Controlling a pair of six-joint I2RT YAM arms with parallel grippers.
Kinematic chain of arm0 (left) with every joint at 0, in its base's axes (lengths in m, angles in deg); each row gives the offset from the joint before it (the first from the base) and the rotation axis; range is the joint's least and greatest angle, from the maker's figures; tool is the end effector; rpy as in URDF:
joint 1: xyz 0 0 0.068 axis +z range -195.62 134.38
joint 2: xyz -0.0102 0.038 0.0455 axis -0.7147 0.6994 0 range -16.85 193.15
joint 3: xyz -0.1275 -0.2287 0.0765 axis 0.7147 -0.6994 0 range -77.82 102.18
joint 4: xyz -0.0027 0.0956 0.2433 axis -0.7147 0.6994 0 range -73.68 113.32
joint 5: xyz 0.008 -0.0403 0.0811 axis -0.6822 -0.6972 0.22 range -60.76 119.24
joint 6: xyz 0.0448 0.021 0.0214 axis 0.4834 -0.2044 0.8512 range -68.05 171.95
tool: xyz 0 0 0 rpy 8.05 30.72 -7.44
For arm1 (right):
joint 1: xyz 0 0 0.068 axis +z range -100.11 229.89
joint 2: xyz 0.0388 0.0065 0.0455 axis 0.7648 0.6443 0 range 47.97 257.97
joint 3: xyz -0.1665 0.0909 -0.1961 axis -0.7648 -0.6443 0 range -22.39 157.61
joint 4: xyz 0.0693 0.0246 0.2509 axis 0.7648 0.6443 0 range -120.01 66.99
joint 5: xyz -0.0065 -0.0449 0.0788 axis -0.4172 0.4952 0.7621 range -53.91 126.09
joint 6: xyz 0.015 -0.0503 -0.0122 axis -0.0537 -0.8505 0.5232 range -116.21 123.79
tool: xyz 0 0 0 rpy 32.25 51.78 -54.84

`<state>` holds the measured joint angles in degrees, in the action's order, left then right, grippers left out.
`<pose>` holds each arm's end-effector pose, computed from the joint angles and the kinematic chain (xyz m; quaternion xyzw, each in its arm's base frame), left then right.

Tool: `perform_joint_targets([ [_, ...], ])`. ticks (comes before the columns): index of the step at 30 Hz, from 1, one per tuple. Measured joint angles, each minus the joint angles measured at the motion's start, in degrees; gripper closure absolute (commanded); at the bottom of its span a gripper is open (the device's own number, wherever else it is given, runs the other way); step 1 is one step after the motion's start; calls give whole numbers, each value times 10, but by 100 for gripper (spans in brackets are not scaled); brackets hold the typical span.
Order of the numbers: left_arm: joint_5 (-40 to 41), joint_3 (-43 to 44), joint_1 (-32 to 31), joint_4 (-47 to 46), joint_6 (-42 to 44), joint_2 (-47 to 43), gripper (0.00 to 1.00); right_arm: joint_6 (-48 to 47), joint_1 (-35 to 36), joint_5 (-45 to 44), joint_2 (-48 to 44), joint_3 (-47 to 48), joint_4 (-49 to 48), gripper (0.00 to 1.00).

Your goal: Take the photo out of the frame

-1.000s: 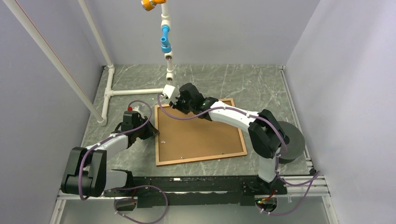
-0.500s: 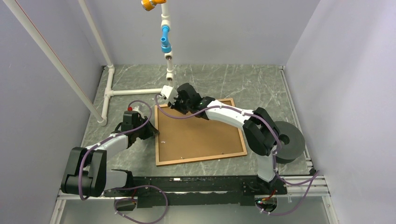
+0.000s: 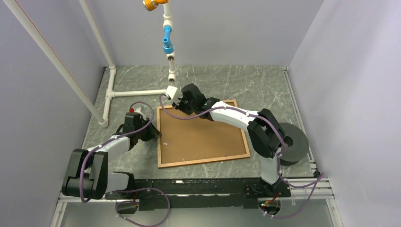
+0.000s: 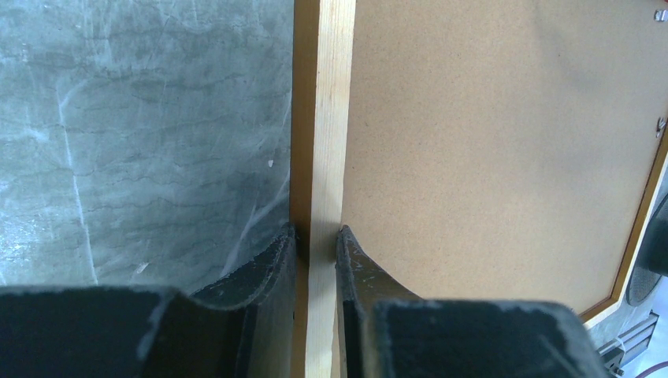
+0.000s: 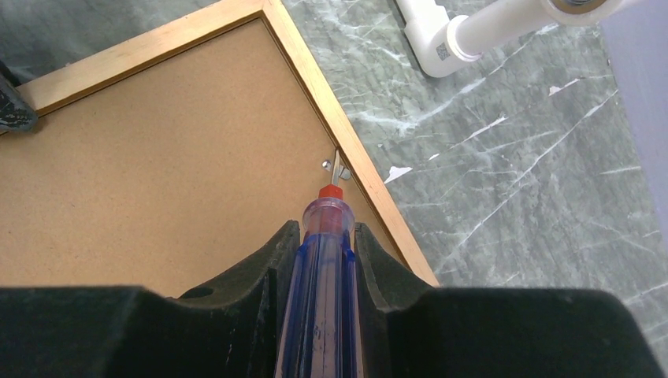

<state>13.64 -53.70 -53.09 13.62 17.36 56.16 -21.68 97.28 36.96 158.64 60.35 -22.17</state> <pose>0.2209 -0.0386 0.1426 -0.1663 0.9055 -0.2501 0.2998 0.3020 0.3292 0.2348 -0.5314 0.7141 0.0933 0.4462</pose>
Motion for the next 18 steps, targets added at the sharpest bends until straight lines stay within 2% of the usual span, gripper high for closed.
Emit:
perform_joint_targets([
  [18,0,0,0,0,0,0,100,-5,-5,5,-10,-11,5,100],
])
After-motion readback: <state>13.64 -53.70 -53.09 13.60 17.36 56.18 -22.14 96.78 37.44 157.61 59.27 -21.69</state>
